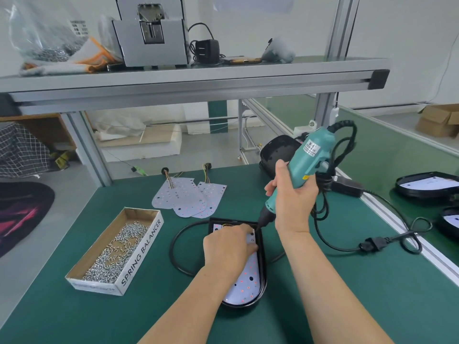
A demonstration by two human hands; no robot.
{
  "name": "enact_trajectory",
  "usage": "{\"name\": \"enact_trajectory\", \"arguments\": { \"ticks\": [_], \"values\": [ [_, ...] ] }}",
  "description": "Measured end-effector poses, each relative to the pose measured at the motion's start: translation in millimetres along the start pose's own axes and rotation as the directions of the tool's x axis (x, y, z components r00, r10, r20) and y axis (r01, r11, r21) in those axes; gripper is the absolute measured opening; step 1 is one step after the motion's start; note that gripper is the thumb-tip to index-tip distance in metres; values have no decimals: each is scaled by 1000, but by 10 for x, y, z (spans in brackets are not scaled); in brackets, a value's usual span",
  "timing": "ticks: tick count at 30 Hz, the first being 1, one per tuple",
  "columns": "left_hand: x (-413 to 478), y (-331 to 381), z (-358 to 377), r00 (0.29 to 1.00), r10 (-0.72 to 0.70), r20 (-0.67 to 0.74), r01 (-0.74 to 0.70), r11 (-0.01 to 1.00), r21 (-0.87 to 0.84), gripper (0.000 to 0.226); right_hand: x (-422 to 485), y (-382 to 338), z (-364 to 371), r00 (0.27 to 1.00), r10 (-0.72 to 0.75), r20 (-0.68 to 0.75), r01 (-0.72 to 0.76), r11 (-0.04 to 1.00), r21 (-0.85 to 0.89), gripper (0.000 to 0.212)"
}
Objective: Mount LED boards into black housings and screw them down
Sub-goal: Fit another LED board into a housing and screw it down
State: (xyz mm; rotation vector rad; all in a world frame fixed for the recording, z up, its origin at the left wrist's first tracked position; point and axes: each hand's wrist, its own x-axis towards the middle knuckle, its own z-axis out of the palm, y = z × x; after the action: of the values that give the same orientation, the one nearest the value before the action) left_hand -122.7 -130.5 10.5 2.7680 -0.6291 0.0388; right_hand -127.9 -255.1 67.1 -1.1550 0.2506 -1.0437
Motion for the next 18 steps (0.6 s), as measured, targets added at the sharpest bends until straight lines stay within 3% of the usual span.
{"name": "enact_trajectory", "arguments": {
  "ticks": [6,11,12,13,15,16,17,18],
  "values": [
    [-10,-69,-76,987,-116,110,139,962,-237,46,15,-191,-86,993,-7,-116,12,999,46,21],
    [-32,-225,-171,967,-190,171,252,821,-512,37,-34,-262,-46,985,47,-164,-24,991,135,22],
    [-32,-260,-213,942,-244,232,336,694,-636,25,-48,-273,-27,985,58,-163,-34,988,151,23],
    [-34,-283,-272,907,-280,314,416,490,-766,13,-63,-284,-3,984,72,-164,-45,985,164,23],
    [-65,-321,-393,854,-226,469,481,-5,-877,20,-85,-315,47,981,100,-165,-68,980,186,22],
    [-81,-350,-440,852,-169,495,463,-197,-864,25,-92,-335,73,980,112,-164,-78,976,201,21],
    [-107,-375,-482,858,-118,500,449,-300,-841,29,-99,-355,100,979,125,-163,-88,972,218,21],
    [-142,-397,-515,867,-56,495,450,-339,-826,31,-108,-375,125,977,139,-160,-100,967,234,21]
  ]
}}
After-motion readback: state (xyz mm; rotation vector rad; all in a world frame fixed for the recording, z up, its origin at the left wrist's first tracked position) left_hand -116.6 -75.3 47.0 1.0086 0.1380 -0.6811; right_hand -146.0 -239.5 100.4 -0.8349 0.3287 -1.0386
